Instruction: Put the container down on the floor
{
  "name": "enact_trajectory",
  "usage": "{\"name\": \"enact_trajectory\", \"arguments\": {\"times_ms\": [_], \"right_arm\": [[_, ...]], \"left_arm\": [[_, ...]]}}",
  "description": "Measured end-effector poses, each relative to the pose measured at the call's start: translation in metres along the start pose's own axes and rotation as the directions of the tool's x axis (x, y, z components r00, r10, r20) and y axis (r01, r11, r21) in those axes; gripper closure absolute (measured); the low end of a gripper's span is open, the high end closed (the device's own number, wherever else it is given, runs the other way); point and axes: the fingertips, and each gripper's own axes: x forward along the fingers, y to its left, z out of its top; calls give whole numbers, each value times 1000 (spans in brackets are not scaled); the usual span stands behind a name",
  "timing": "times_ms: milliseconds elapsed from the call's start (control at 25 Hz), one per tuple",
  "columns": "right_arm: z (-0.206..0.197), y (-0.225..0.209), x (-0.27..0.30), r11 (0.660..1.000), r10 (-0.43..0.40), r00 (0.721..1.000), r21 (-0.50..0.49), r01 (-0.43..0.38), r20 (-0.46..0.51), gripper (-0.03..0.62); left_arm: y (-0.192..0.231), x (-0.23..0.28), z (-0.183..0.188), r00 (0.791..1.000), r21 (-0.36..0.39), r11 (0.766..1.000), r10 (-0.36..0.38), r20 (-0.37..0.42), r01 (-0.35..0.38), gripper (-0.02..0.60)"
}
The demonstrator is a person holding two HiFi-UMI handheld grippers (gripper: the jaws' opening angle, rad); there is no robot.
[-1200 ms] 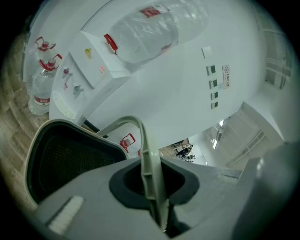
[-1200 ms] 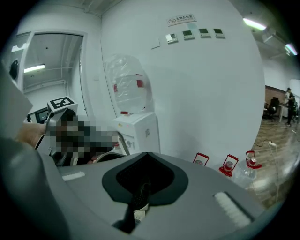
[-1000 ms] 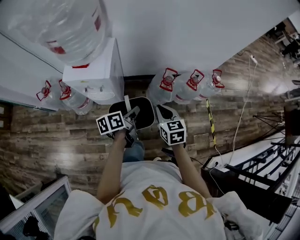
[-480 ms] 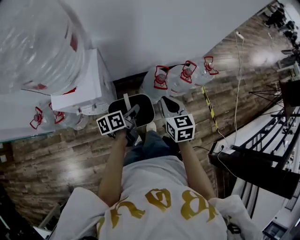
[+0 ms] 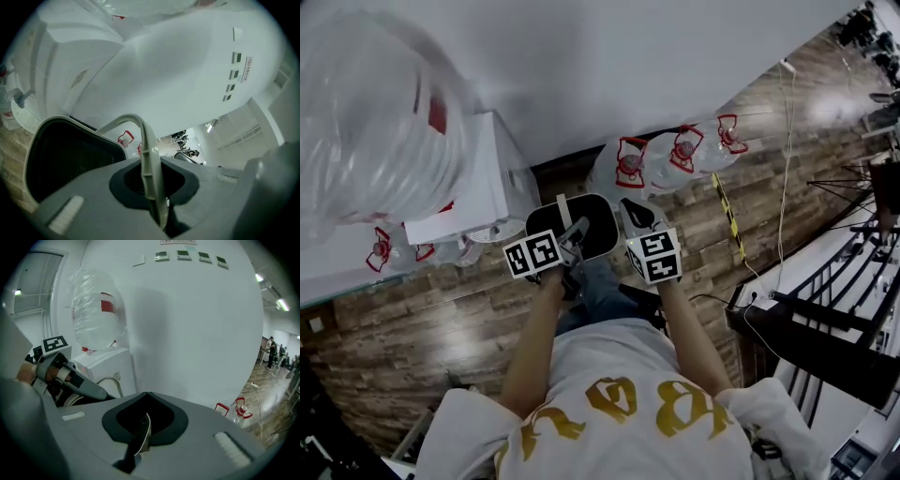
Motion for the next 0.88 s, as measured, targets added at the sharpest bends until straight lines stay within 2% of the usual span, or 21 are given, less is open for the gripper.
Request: {"name": "enact_trajectory", "arguments": {"times_ms": [560, 880], "right_arm": [[-32, -14, 50, 998, 48, 995, 37, -45, -87, 568], [-46, -17, 76, 996, 88, 987, 7, -87, -131, 568]], "left_arm": [[44, 36, 18, 999, -59, 998, 37, -16, -38, 557], [73, 62, 16, 995, -42, 994, 99, -24, -100, 557]]}}
